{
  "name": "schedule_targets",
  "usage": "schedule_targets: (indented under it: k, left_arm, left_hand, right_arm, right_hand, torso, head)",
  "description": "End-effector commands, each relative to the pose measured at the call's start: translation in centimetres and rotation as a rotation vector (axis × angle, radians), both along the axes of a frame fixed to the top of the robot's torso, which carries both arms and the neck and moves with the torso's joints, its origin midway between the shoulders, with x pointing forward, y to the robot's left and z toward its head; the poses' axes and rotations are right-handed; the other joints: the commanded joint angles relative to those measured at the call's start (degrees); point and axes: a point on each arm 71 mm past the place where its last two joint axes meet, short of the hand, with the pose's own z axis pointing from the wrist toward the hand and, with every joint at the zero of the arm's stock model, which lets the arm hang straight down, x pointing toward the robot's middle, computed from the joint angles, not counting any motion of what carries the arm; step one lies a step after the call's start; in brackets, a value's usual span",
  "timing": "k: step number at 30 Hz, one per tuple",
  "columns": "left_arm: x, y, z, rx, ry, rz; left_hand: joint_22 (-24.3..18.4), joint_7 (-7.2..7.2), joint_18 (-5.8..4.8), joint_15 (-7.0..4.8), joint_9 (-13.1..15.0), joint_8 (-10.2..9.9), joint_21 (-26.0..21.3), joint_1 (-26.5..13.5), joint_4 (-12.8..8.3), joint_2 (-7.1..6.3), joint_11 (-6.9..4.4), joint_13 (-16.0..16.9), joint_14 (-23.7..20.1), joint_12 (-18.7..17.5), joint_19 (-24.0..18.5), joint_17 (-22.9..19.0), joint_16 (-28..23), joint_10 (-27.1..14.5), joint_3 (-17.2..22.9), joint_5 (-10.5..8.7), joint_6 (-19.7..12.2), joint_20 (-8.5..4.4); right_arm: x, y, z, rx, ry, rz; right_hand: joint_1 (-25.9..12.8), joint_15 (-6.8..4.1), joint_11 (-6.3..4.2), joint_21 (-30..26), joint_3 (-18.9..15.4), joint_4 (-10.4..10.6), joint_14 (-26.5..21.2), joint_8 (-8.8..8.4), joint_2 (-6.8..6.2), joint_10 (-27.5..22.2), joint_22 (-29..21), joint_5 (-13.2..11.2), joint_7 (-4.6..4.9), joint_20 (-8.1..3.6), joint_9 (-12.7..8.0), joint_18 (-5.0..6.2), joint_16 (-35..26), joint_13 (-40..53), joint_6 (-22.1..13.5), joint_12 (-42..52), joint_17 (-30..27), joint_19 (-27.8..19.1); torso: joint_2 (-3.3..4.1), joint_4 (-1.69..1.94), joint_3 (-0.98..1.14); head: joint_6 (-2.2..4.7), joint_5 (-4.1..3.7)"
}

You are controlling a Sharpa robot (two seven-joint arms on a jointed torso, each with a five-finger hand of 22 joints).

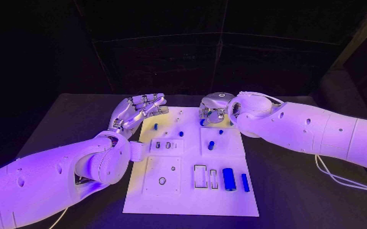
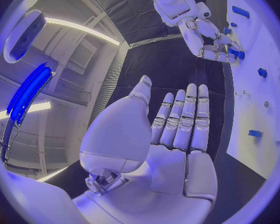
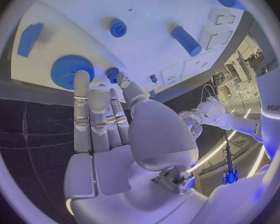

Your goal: Assemble the parts on the task board

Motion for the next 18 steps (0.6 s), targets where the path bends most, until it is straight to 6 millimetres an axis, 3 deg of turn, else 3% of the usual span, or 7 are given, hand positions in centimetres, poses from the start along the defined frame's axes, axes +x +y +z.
schedule_targets:
  k: [1,6,9,13,18]
  left_arm:
    - [-0.05,-0.23,0.14,-0.003,-0.004,-0.021]
    - [-0.03,-0.24,0.08,0.000,0.004,-0.022]
    - [0.08,-0.11,-0.02,0.005,0.011,-0.018]
    - [0.14,0.05,-0.08,0.008,0.018,-0.016]
    - [0.14,0.11,-0.10,0.009,0.024,-0.018]
  left_hand:
    - [-0.1,1.90,0.32,0.21,-0.1,-0.3,-0.2,0.1,0.0,0.61,0.21,-0.1,0.0,-0.3,0.6,-0.1,-0.3,-0.2,-0.4,-0.19,0.3,0.14]
    - [-0.1,1.99,0.37,0.16,-0.1,-0.6,0.0,0.2,-0.3,0.94,0.27,-0.1,0.3,-0.5,1.4,-0.1,-0.3,-0.4,-0.7,-0.15,0.3,0.10]
    - [-0.1,2.12,0.36,0.16,-0.1,-0.8,0.1,0.5,-0.5,1.31,0.34,-0.1,0.5,-0.7,1.8,-0.1,-0.4,-0.5,-0.7,-0.04,0.2,0.07]
    - [-0.1,2.18,0.35,0.17,-0.1,-0.8,0.0,0.6,-0.6,1.48,0.38,-0.1,0.5,-0.8,1.9,-0.1,-0.4,-0.6,-0.7,-0.01,0.2,0.06]
    - [-0.2,2.24,0.34,0.18,-0.1,-1.0,0.0,0.7,-0.7,1.65,0.44,-0.1,0.6,-0.9,2.0,-0.1,-0.4,-0.8,-0.7,0.00,0.1,0.05]
  right_arm:
    - [-0.01,0.14,0.04,-0.022,0.006,0.007]
    - [-0.04,0.25,-0.07,-0.031,0.018,0.007]
    - [0.00,0.24,-0.16,-0.039,0.027,0.003]
    - [0.02,0.18,-0.25,-0.046,0.036,-0.001]
    - [0.03,0.26,-0.29,-0.049,0.040,-0.001]
  right_hand:
    - [0.3,0.42,0.07,2.9,1.3,-0.1,2.1,-0.24,0.73,-0.3,3.5,0.8,0.05,0.10,0.0,0.26,4.1,-0.1,0.5,-0.2,4.5,1.3]
    - [0.0,0.44,0.02,8.6,4.3,-0.1,2.6,-0.28,0.56,-0.1,10.8,2.1,0.04,0.14,-0.1,-0.74,10.6,-0.1,1.0,-0.2,11.3,4.0]
    - [-1.0,0.48,-0.09,11.7,7.9,0.0,2.1,-0.28,-0.28,0.4,14.4,1.8,0.05,0.29,0.0,-1.16,13.9,-0.1,1.5,-0.2,14.3,4.5]
    - [-1.8,0.55,-0.09,12.9,10.2,0.1,1.8,-0.30,-1.12,0.6,15.5,1.4,0.08,0.34,-0.1,-1.22,15.2,-0.1,1.7,-0.2,15.1,4.3]
    - [-2.3,0.59,-0.09,13.5,11.5,0.3,1.7,-0.30,-1.54,0.7,16.2,1.3,0.07,0.39,-0.1,-1.29,15.9,-0.1,1.8,-0.2,15.5,4.3]
  torso:
    - [0.25,0.09,-0.09]
    - [0.42,0.10,-0.03]
    - [0.50,0.09,-0.08]
    - [0.61,0.03,-0.02]
    - [0.78,0.03,-0.11]
  head:
    - [-0.17,0.51]
    - [-0.49,0.29]
    - [-0.61,0.15]
    - [-0.82,0.33]
    - [-0.93,0.36]
